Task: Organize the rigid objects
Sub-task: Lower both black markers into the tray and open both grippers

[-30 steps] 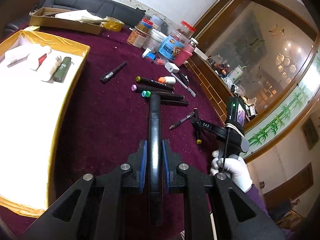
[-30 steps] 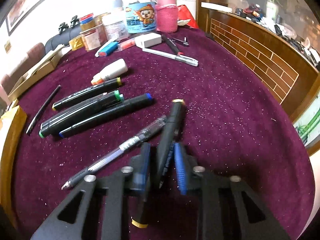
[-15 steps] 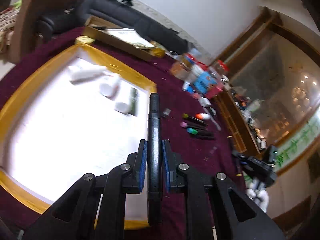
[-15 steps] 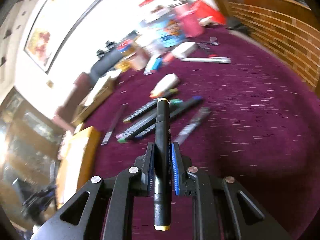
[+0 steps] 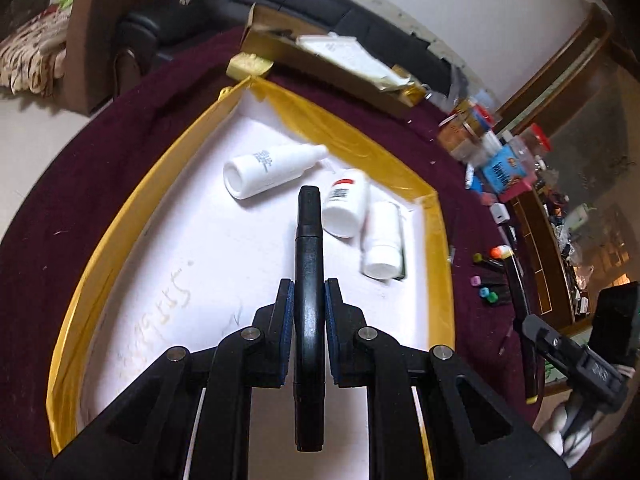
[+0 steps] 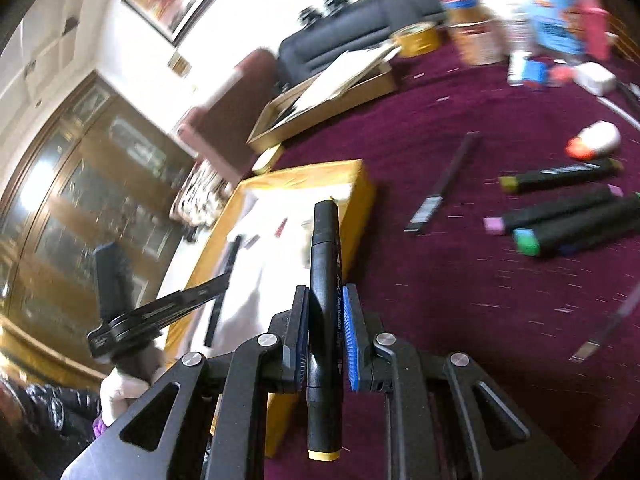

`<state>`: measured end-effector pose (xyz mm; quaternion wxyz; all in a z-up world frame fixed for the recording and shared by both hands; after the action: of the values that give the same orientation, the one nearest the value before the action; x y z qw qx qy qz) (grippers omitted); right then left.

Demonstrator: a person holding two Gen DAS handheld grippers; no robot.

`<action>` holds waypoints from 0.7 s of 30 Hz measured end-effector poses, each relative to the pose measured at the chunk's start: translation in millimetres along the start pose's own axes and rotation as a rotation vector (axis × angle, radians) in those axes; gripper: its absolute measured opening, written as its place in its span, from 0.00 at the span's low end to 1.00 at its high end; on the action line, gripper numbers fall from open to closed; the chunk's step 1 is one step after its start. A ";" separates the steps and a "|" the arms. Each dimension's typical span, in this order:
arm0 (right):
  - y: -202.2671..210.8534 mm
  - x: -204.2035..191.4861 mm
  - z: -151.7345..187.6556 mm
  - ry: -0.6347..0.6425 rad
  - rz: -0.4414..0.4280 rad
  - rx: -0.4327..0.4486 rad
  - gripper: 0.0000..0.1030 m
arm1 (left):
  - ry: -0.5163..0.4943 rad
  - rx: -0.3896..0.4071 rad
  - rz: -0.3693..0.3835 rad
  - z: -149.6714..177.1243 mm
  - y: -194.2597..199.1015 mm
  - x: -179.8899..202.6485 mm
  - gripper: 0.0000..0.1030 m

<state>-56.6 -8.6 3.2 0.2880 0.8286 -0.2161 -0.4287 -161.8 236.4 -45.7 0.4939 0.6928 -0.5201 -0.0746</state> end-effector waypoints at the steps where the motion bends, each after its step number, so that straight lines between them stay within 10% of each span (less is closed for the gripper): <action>1: -10.3 -7.5 -0.4 0.005 -0.001 -0.017 0.14 | 0.005 -0.014 -0.003 -2.9 -5.0 -1.6 0.12; 21: -148.1 -57.2 -2.3 0.030 0.066 -0.263 0.14 | 0.196 0.021 0.048 -9.4 -16.2 -37.8 0.18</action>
<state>-69.1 136.3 -60.4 0.4113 0.7825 -0.1810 -0.4310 -162.4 271.6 -68.9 0.5367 0.6893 -0.4865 0.0110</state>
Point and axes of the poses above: each gripper's, at about its wrist camera, not at the fingertips, and y roughly against the way its jaws point, x to its right, z to its underside, the point moved 2 cm from there along -y, roughly the way its jaws point, and after that the axes turned 5 degrees about -y, right-handed, at the moved point
